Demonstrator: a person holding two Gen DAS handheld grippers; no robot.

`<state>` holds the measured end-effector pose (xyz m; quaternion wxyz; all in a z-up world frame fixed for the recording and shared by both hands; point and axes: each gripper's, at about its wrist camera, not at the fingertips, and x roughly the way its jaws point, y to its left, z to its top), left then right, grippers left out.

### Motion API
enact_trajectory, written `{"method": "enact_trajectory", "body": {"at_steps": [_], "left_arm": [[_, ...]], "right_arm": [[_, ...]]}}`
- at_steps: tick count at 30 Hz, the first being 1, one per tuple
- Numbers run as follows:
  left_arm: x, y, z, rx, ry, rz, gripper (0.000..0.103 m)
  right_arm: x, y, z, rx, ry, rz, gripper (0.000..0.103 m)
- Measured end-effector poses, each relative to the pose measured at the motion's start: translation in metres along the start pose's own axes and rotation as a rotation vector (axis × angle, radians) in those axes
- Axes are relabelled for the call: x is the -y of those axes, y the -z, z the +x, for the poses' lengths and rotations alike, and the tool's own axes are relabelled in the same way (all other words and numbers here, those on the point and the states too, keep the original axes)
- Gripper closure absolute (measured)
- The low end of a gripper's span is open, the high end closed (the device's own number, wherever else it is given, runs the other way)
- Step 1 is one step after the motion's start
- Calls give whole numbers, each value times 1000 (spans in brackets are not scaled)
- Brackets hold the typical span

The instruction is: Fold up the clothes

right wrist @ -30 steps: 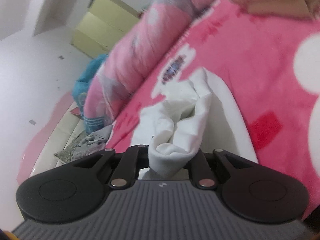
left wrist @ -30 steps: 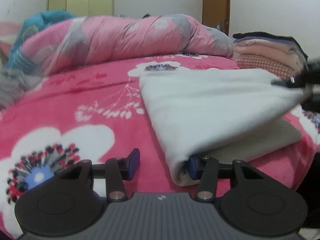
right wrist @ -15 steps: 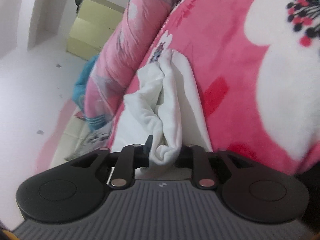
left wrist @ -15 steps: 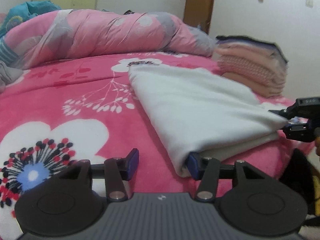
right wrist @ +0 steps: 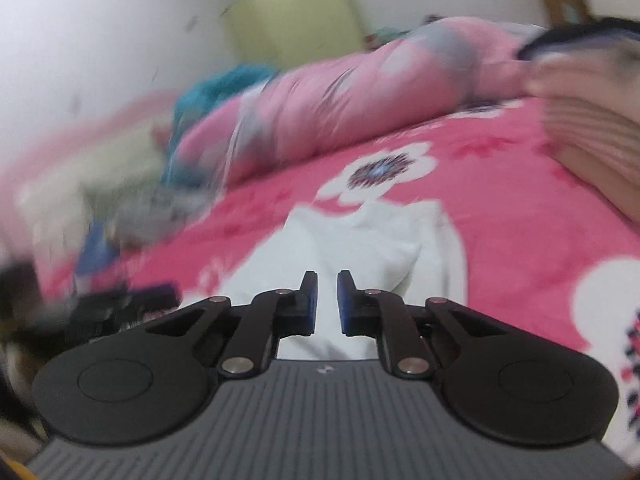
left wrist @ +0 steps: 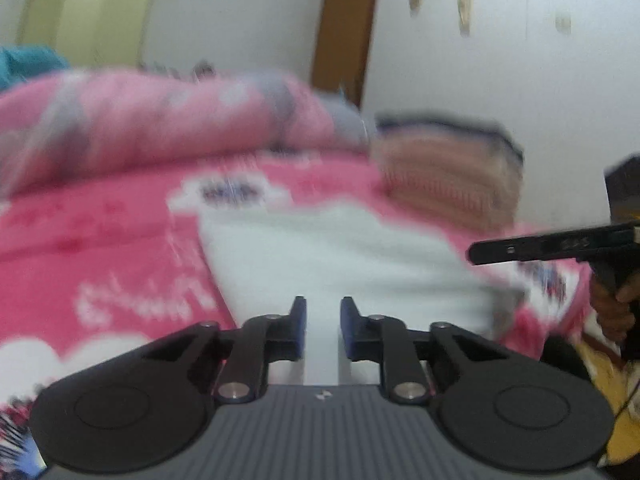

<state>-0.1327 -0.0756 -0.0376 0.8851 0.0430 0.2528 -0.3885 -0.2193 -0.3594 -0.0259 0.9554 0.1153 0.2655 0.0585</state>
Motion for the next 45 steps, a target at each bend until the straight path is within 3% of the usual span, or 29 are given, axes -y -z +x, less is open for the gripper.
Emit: {"method": "enact_trajectory", "body": {"at_steps": [2,6,9,11,17,20,24,28,29,30,33,36,43,45], "left_arm": [[-2,6,6,-25,11,-3,88],[-8,10,6,-22,37,-3,88],[-12,13,6,-20,56,-3,88],[-15,15,7,-20,68,-4,88],[-20,17,8,-32,93,-16,88],[-23,18,9,-37,106,-21,88],[-26,19,11,-45,124,-29,88],[-30,20,12,-53,140,-35,88],[-30,20,12,-55,141,-31,88],[-30,19,12,-57,142,-27,88],[-29,19,13,-59,142,-17,88],[-28,18,14,-63,139,2,88],[-25,18,13,-67,125,24,88],[-24,17,13,-67,123,26,88]], "right_arm": [[3,6,14,-83,64,-62,95],[23,-6,9,-114,67,-14,91],[38,-38,19,-86,-10,60,87],[55,-59,38,-90,-56,123,78],[89,-85,117,-179,-56,183,72],[96,-84,133,-178,-76,163,72],[89,-88,134,-109,-105,56,72],[84,-85,152,-152,-106,3,75],[82,-85,154,-146,-93,-15,94],[79,-86,153,-132,-74,-36,98],[66,-94,135,-16,-39,-110,98],[56,-99,128,47,15,-195,99],[81,-81,164,-18,205,-231,103],[105,-75,173,-52,271,-163,103]]}}
